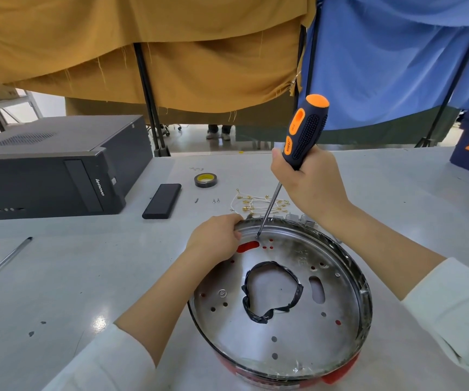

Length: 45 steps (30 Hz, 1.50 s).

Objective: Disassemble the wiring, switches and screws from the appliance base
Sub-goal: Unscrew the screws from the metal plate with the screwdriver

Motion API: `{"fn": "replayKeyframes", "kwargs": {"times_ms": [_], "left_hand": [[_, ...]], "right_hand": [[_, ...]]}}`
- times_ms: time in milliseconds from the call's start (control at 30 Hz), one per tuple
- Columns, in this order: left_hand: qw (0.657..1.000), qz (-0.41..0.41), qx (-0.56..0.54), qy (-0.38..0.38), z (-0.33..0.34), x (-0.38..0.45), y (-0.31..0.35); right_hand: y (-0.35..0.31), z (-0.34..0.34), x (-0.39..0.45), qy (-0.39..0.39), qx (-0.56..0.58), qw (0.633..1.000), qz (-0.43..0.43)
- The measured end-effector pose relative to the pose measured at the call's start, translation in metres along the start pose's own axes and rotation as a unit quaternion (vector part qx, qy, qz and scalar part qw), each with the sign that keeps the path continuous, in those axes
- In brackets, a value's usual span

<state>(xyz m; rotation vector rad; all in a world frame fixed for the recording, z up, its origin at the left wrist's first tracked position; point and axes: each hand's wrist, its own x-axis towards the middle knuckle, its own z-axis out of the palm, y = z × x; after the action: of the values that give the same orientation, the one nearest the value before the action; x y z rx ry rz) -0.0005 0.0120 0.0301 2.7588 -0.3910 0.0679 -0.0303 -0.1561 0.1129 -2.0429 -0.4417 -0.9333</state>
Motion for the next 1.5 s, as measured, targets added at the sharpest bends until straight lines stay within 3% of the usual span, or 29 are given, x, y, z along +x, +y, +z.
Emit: {"fn": "replayKeyframes", "kwargs": {"times_ms": [167,267,400,600,767,1233,1500], "left_hand": [[1.000,0.018,-0.007,0.012,0.002,-0.001,0.000],[0.995,0.083,-0.028,0.042,0.001,-0.004,0.003],[0.977,0.139,-0.158,0.028,-0.004,-0.003,0.010],[0.967,0.105,-0.233,-0.027,-0.016,0.005,0.009],[0.977,0.096,-0.189,-0.010,-0.014,0.012,0.013],[0.975,0.054,-0.213,-0.008,-0.009,0.016,0.016],[0.968,0.057,-0.243,-0.017,-0.010,0.013,0.015]], "right_hand": [[-0.004,0.001,0.002,-0.011,-0.009,1.000,-0.007],[-0.006,0.003,0.003,-0.011,-0.027,0.999,-0.019],[-0.008,0.005,0.004,-0.023,-0.056,0.998,-0.020],[-0.011,0.011,0.008,-0.017,-0.082,0.996,-0.008],[-0.017,0.016,0.014,-0.029,-0.118,0.993,0.002],[-0.017,0.029,0.034,-0.001,-0.189,0.977,0.099],[-0.019,0.029,0.032,-0.037,-0.067,0.991,0.109]]}}
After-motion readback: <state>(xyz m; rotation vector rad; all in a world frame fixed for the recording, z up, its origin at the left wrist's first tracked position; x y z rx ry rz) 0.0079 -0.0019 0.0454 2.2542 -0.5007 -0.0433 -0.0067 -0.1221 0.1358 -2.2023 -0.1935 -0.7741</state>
